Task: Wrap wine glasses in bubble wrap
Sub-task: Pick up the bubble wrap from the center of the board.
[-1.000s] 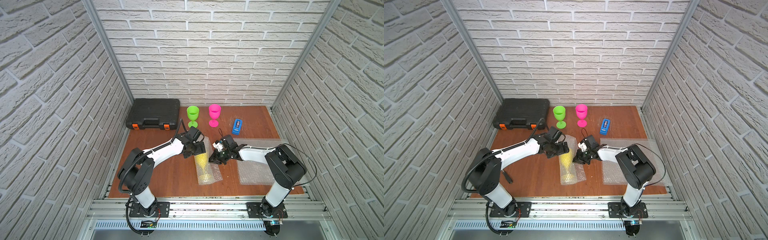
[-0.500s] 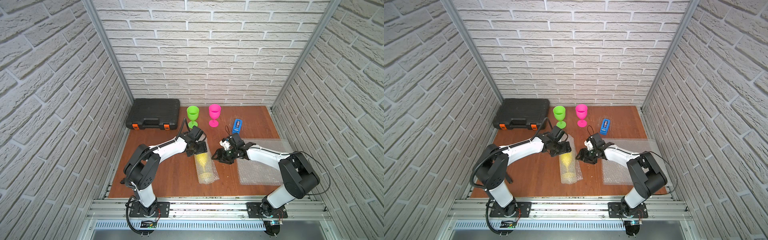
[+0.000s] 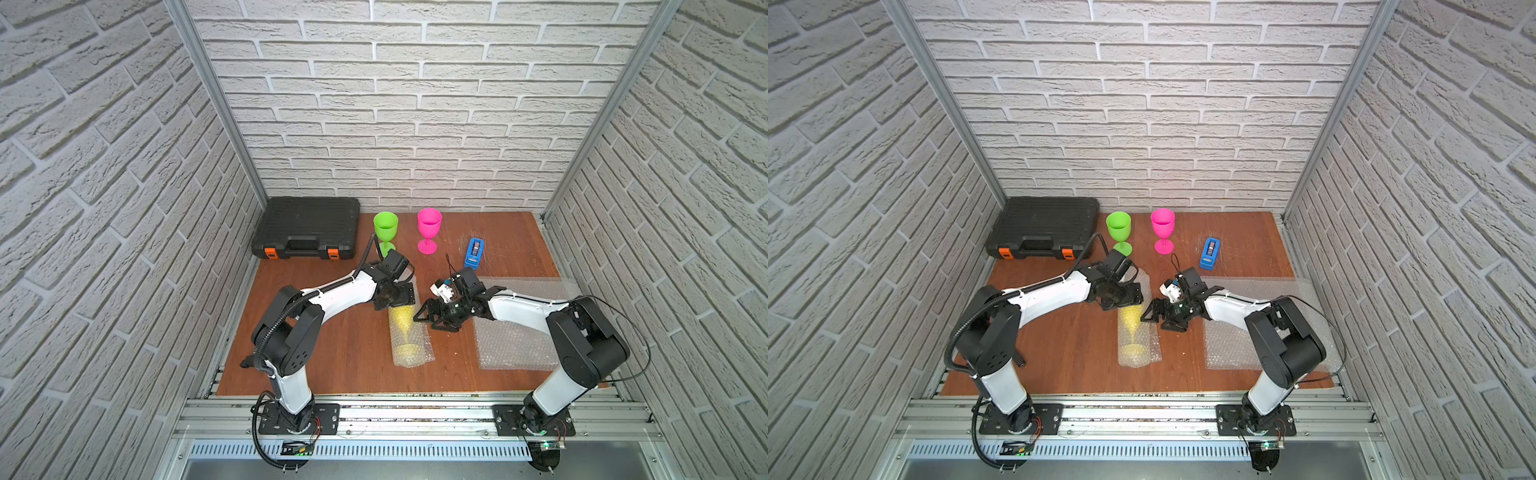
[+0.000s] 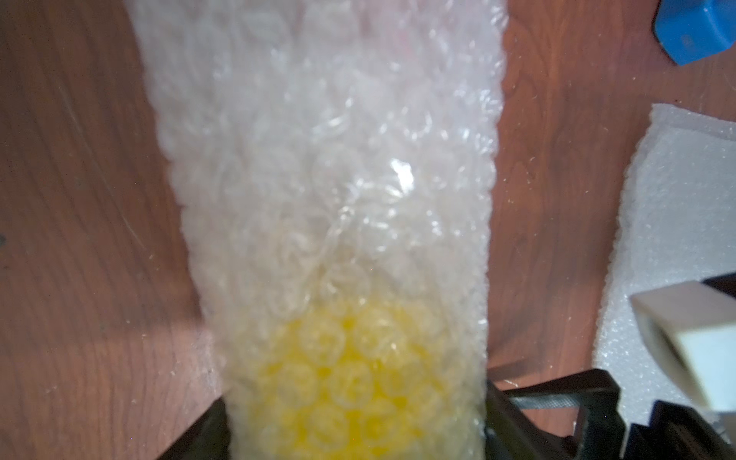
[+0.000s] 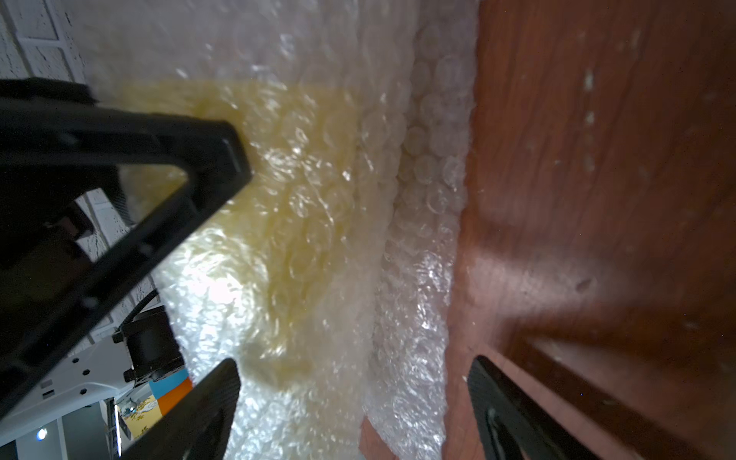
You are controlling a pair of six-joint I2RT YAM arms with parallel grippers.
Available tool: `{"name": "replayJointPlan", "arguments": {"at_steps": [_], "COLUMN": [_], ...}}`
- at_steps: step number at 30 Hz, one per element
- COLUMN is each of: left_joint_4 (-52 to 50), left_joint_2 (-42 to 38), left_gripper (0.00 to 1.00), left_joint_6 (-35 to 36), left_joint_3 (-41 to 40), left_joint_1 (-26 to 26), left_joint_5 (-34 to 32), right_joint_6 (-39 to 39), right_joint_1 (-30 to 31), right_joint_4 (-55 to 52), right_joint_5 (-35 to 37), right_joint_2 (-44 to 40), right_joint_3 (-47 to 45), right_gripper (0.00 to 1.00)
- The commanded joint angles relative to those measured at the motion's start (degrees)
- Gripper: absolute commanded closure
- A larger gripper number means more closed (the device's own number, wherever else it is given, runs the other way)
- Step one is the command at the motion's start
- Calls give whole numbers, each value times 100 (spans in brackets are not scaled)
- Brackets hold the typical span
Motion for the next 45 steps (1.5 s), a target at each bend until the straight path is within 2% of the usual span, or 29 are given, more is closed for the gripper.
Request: {"name": "replayJointPlan", "arguments": {"at_steps": [1,9,16,24,28,33,36,41,45], "left_joint_4": [-402,-364,-347,-359,-322,-261,-287,-329,-334], "left_joint_2": [242,203,210,64,-214,-632,-980,-1804,-2549], "left_gripper": [17,17,18,19,14,8,4,3,3], "left_joint_6": [114,94,89,77,33,44,105,385,878], "left_joint_3": [-49,-96,-136,-150,-242,-352,-377,-516,-657], "left_joint_1": [-11,-13,-22,-27,14,145,271,631,1084], "left_joint_5": [-310,-362,-355,-430,-587,-619,-651,-645,-551], "right_joint_6": [-108,117,354,282,103,-447,-851,-1665,-2442], "right_joint_1": [78,144,149,158,166,312,441,699,977], "right_joint_4": [260,746,1144,906,535,-510,-1305,-2510,-3191], "right_joint_5": [-231,-477,-499,-315,-139,223,675,1665,2509], "right_joint_2": [158,385,368,225,56,-138,-241,-515,-752], "right_joint_3": [-120,-290,-414,-369,-280,148,551,1243,1707], "right_gripper": [15,37,62,87,96,97,97,97,98]}}
